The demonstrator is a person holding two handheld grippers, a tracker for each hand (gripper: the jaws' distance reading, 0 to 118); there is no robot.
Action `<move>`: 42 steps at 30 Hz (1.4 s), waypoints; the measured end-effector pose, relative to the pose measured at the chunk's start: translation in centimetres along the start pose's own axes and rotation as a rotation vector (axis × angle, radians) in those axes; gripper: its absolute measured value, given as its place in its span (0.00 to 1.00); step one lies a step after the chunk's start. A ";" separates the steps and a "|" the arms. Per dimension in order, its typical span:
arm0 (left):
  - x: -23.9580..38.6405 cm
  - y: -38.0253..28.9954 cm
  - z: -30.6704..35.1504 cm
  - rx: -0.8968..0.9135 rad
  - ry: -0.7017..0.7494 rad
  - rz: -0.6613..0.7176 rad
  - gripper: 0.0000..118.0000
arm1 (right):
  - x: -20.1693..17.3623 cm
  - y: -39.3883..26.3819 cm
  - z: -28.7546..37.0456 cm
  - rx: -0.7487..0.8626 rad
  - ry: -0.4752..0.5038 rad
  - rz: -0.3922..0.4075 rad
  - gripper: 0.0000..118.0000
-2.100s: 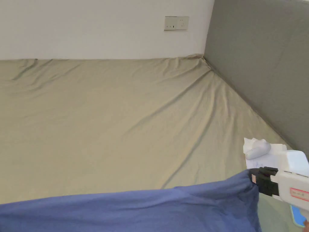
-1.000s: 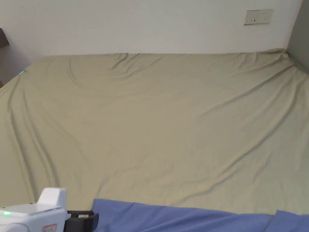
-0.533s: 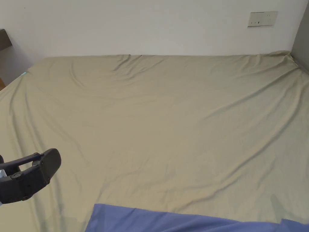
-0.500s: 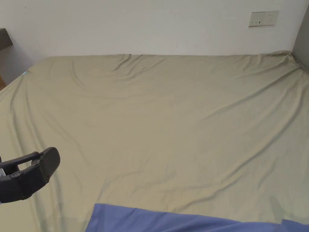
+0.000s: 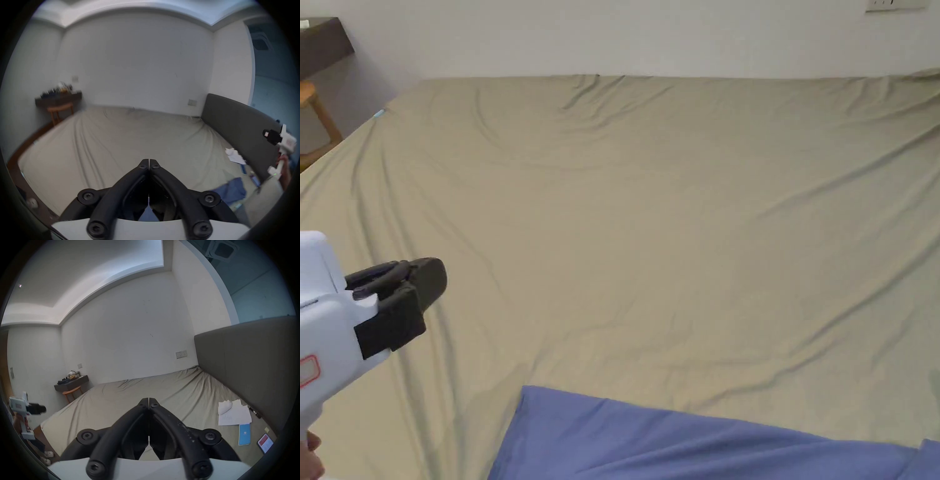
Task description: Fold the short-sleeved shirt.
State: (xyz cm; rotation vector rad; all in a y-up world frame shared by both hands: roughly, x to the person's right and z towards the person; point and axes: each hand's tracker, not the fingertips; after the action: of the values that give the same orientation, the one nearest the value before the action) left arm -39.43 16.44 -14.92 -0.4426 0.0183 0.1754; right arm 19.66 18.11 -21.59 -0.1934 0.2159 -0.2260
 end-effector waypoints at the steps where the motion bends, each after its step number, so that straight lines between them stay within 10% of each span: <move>1: -1.2 -0.2 -0.9 -0.057 -0.040 0.044 0.00 | 0.1 0.1 0.1 -0.006 -0.003 0.002 0.01; 13: -13.4 -12.6 -17.8 -0.743 -0.362 0.531 0.02 | 3.1 1.1 3.6 -0.090 0.024 -0.114 0.01; 14: -13.8 -13.4 -18.7 -0.754 -0.415 0.531 0.17 | 2.7 0.9 3.5 -0.092 0.022 -0.115 0.01; 16: -14.5 -15.1 -20.0 -0.772 -0.465 0.566 0.93 | 2.7 0.8 3.2 -0.106 0.012 -0.133 0.01; 18: -13.1 -16.5 -20.3 -0.841 -0.497 0.544 1.00 | 2.9 0.6 2.8 -0.119 -0.001 -0.149 0.01; 29: -10.9 -19.0 -24.1 -0.898 -0.723 0.633 0.88 | 2.2 -1.2 0.8 -0.156 0.023 -0.211 0.01; 30: -10.7 -18.8 -24.2 -0.899 -0.689 0.616 0.57 | 1.9 -1.2 0.7 -0.160 0.019 -0.206 0.01; 31: -10.7 -18.6 -24.2 -0.908 -0.625 0.562 0.02 | 1.9 -1.2 0.7 -0.165 0.011 -0.192 0.01; 33: -11.5 -19.3 -24.4 -0.931 -0.434 0.390 0.06 | 2.0 -1.2 0.7 -0.166 0.005 -0.187 0.01; 42: -12.3 -14.5 -22.3 -0.875 -0.414 0.468 0.05 | 1.2 -1.5 0.3 -0.179 0.017 -0.190 0.01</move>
State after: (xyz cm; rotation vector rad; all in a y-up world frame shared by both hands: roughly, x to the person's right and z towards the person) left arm -48.54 -8.01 -28.23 -1.2664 -0.3773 0.7464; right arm 20.58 16.38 -21.21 -0.3909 0.2348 -0.3975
